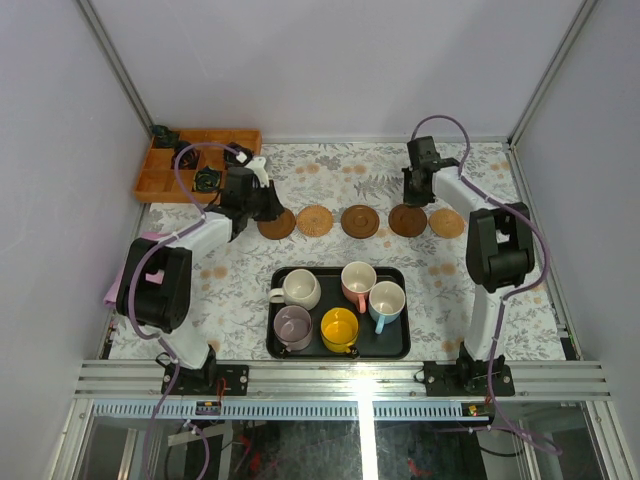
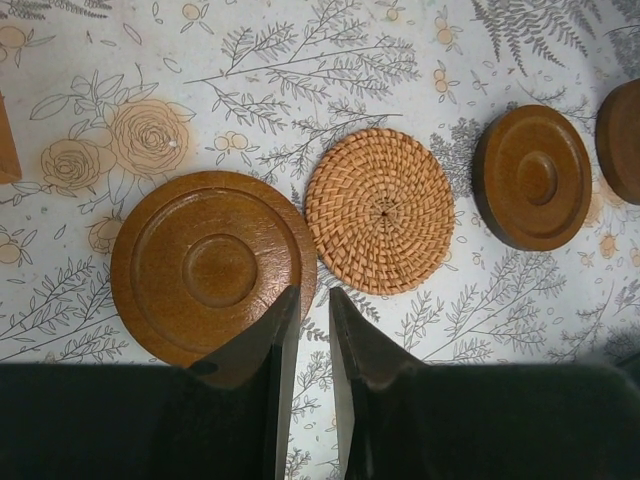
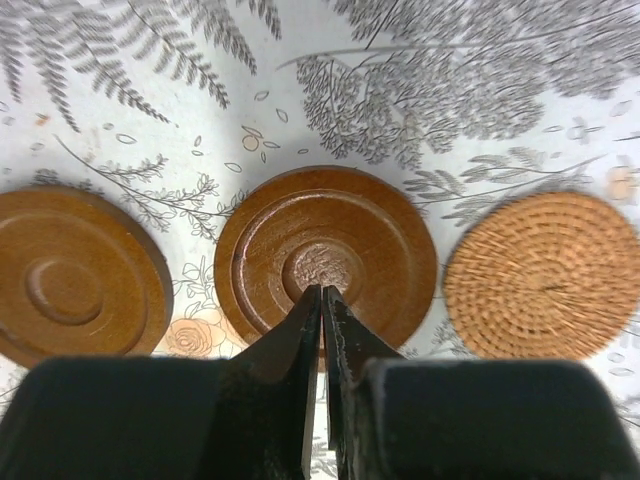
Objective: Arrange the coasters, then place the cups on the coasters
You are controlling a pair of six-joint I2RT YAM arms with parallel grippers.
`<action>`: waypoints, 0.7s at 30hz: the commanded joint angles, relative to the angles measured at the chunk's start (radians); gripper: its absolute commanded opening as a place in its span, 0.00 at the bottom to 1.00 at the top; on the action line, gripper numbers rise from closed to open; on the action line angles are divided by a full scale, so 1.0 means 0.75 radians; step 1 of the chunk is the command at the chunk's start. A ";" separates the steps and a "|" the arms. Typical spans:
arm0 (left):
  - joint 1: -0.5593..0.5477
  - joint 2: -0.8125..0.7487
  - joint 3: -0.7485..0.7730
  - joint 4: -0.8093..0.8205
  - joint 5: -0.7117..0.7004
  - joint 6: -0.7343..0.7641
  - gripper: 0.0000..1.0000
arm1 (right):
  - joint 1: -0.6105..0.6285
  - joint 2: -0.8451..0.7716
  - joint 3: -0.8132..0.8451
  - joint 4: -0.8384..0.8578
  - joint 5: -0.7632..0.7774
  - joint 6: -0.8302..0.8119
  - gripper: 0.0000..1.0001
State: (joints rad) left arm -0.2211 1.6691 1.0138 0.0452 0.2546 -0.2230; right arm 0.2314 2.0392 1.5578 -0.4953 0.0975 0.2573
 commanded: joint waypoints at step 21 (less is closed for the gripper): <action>0.052 0.258 0.135 -0.079 -0.049 0.031 0.19 | -0.196 -0.175 -0.203 0.011 0.123 0.026 0.09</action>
State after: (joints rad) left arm -0.2012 1.8328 1.0725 -0.0162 0.2417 -0.2043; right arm 0.0818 1.9110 1.3991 -0.4881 0.1730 0.2699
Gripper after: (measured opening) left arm 0.187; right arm 0.093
